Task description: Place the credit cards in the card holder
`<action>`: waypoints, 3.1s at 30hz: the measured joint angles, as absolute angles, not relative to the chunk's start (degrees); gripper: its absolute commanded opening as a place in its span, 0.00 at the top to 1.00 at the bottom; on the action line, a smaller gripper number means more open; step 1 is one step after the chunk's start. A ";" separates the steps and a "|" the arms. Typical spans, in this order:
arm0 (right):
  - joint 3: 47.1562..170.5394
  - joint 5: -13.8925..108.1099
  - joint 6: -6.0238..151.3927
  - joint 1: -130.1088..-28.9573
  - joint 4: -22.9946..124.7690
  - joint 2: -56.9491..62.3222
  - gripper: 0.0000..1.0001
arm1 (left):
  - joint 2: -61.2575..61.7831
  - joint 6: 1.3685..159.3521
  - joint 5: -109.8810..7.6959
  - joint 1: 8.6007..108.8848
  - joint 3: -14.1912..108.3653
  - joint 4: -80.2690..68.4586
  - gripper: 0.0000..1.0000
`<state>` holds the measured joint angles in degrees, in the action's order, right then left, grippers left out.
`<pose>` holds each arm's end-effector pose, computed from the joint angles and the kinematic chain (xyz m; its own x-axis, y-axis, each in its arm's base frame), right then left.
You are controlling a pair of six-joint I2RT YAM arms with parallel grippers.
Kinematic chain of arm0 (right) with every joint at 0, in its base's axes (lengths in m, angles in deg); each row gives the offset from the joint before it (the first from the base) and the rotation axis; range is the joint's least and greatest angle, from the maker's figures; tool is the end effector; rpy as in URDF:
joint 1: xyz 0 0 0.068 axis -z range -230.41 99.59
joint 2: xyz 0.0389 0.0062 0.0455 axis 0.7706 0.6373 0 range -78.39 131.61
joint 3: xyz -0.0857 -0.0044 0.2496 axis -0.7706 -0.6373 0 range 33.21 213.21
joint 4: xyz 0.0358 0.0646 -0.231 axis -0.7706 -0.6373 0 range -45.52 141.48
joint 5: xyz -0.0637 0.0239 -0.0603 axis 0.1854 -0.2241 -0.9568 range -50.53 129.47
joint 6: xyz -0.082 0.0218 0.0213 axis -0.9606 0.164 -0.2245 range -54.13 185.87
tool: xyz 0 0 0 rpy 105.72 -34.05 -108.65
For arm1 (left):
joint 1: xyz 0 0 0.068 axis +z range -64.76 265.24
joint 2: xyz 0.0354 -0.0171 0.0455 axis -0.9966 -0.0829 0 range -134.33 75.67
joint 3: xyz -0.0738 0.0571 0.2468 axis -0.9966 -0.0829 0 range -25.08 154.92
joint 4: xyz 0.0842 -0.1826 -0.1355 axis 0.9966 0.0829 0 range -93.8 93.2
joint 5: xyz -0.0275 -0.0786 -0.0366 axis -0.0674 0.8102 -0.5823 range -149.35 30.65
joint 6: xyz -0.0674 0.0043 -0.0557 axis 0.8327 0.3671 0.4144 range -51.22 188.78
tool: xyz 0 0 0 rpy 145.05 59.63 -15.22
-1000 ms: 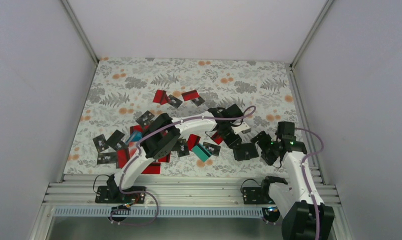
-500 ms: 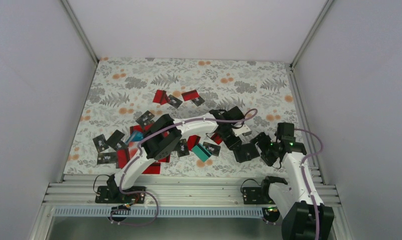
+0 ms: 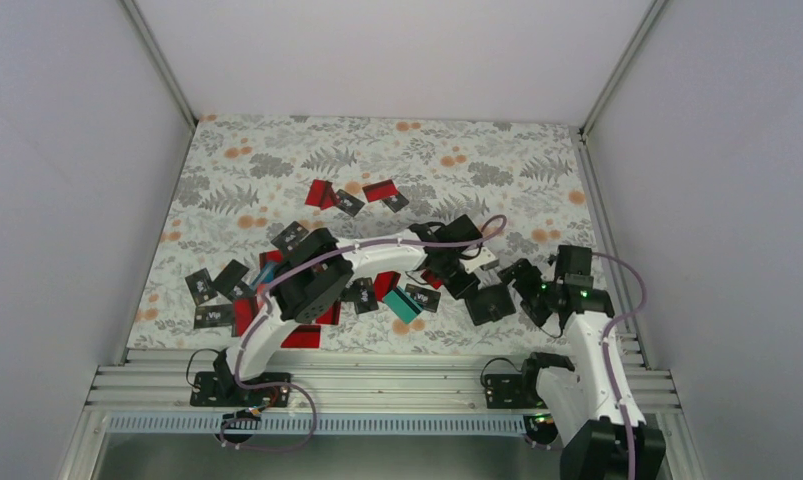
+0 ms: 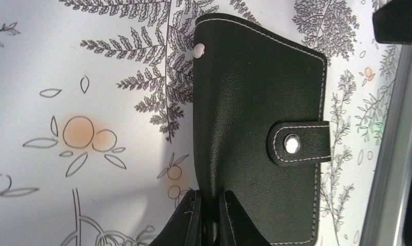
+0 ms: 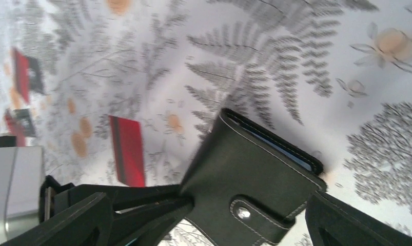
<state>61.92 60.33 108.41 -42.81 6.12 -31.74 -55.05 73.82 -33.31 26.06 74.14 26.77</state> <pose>0.1456 0.0084 0.1558 -0.6761 0.7276 -0.1158 0.5731 0.6181 0.5381 0.2147 -0.4267 0.1133 -0.5279 0.7309 -0.4325 0.8338 0.3492 -0.4276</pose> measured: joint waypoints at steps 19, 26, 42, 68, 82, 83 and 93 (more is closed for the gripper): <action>62.82 87.56 106.08 -42.81 35.01 -40.11 0.06 | -22.89 87.30 -38.36 36.38 59.45 19.53 0.98; 61.99 97.53 112.20 -45.13 55.58 -32.66 0.09 | -14.76 90.89 -36.00 42.13 56.78 18.98 0.98; 74.14 101.46 124.30 -56.58 83.65 -17.84 0.29 | -6.39 94.80 -27.87 43.88 59.91 19.66 0.98; 94.23 111.41 108.55 -62.50 70.53 -11.13 0.96 | 6.76 91.46 -29.03 43.94 57.79 23.99 0.11; 105.88 120.68 88.09 -69.26 49.24 -4.70 0.96 | 12.56 80.70 -23.50 43.99 48.52 21.32 0.29; 107.06 121.44 86.56 -69.74 47.54 -4.27 0.96 | 12.58 79.81 -22.91 43.99 47.91 20.75 0.31; 110.18 123.93 79.72 -72.41 40.15 -1.99 0.96 | 12.58 78.91 -19.02 43.99 44.19 13.41 0.60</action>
